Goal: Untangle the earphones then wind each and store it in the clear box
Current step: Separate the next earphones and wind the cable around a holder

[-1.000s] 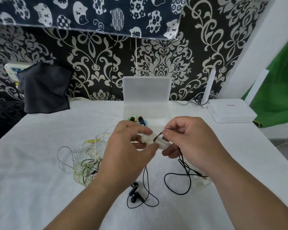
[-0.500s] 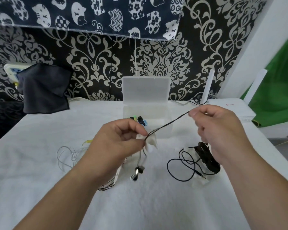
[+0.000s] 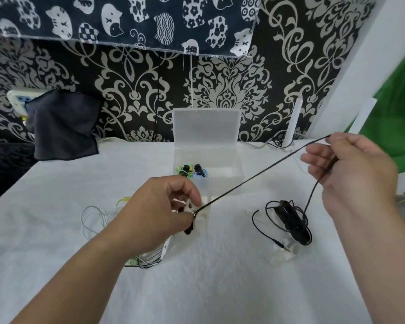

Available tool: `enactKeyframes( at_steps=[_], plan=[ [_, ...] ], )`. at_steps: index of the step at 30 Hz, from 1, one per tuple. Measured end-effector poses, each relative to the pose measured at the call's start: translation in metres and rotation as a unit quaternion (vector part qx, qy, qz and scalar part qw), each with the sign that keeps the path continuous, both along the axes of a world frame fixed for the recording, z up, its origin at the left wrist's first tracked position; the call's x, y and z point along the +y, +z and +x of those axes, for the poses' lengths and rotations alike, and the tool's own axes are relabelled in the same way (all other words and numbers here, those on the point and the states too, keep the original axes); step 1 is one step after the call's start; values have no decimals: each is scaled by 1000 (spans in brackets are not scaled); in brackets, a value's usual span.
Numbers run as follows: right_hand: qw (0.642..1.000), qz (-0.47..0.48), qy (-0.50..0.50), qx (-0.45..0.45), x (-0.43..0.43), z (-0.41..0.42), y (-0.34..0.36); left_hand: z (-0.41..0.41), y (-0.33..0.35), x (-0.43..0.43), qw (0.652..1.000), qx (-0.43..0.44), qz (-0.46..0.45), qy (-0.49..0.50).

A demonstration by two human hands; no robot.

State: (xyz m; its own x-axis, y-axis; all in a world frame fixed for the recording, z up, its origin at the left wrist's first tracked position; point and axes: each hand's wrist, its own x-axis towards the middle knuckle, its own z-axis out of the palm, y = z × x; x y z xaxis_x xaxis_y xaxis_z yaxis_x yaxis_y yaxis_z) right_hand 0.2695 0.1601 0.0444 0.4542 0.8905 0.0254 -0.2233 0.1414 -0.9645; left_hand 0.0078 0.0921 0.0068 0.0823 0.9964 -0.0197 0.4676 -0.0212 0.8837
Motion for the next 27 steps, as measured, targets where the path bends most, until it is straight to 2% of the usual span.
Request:
enactKeyframes(
  at_steps=[4, 6, 8, 10, 12, 14, 15, 16, 18, 20, 21, 24, 25, 27],
  plan=[
    [996, -26, 53, 66, 1, -1, -1, 6, 3, -4, 1000, 2, -21, -8],
    [994, -57, 66, 66, 4, 0, -4, 8, 5, -6, 999, -13, -37, -8],
    [992, -105, 63, 24, 8, 2, -9, 7, 6, -7, 999, -25, -39, -8],
    [981, -162, 67, -80, 11, 4, -16, 5, 5, -6, 999, -14, -32, -12],
    [937, -207, 75, -272, 11, 4, -24, 6, 4, -6, 999, -5, -28, -13],
    [877, -196, 83, -430, 4, -4, -28, 8, 3, -5, 999, -18, -33, -14],
    [868, -158, 98, -461, -3, -12, -26, 9, 3, -5, 999, -22, -37, -17],
    [871, -110, 137, -458, -9, -21, -23, 10, 2, -5, 999, -25, -42, -22],
    [867, -52, 296, -397, -20, -39, -20, 14, 3, -4, 998, -36, -47, -30],
    [825, -79, 449, -335, -28, -54, -22, 16, 2, -4, 998, -43, -44, -25],
    [800, -102, 491, -328, -30, -58, -25, 16, 2, -4, 998, -39, -39, -20],
    [747, -140, 541, -360, -29, -58, -31, 14, 5, -6, 998, -45, -33, -12],
    [745, -146, 532, -375, -27, -56, -32, 13, 6, -7, 998, -44, -32, -7],
    [762, -146, 494, -392, -25, -51, -29, 10, 4, -6, 999, -36, -27, 7]
  ],
)
